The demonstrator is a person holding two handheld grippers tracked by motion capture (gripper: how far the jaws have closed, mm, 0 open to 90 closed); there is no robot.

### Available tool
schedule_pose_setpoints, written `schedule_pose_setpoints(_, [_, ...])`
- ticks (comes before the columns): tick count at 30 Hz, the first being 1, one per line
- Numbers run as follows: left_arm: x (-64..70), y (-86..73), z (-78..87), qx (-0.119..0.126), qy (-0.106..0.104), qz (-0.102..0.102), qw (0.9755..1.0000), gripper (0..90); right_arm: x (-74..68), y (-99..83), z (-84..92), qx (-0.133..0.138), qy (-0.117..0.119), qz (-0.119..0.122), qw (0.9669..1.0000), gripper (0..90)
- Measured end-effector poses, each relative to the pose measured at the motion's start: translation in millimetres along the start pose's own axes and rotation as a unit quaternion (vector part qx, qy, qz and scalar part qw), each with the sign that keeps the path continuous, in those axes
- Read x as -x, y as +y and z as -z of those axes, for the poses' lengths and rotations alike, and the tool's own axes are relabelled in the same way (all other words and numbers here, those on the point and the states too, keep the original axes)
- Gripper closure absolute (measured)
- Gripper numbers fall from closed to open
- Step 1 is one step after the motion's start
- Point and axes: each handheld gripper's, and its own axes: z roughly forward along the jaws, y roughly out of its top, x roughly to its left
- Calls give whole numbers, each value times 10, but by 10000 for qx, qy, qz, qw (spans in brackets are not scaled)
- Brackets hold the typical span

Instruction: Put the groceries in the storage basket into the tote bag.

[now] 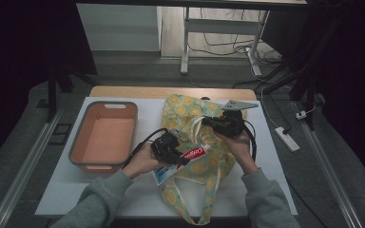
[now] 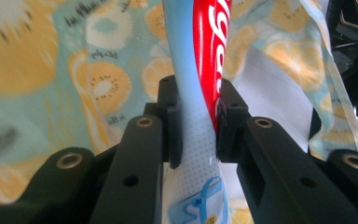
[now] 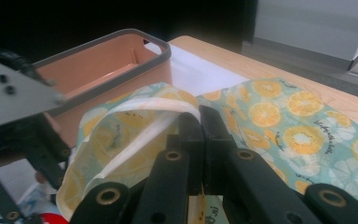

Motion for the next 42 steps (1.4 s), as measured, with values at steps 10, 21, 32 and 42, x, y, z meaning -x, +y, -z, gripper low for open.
schedule_pose_setpoints(10, [-31, 62, -158, -238, -37, 42, 9997, 750, -28, 36, 49, 135, 51, -32, 9999, 884])
schedule_pose_setpoints(21, [-79, 245, -186, 40, 93, 134, 9999, 750, -60, 38, 48, 172, 157, -81, 9997, 884])
schedule_pose_setpoints(32, [-143, 407, -262, 351, 332, 306, 9984, 750, -69, 32, 39, 171, 196, -133, 9996, 884])
schedule_pose_setpoints(42, [-210, 484, -327, 742, 338, 590, 9949, 750, -43, 15, 26, 204, 267, -328, 9989, 885])
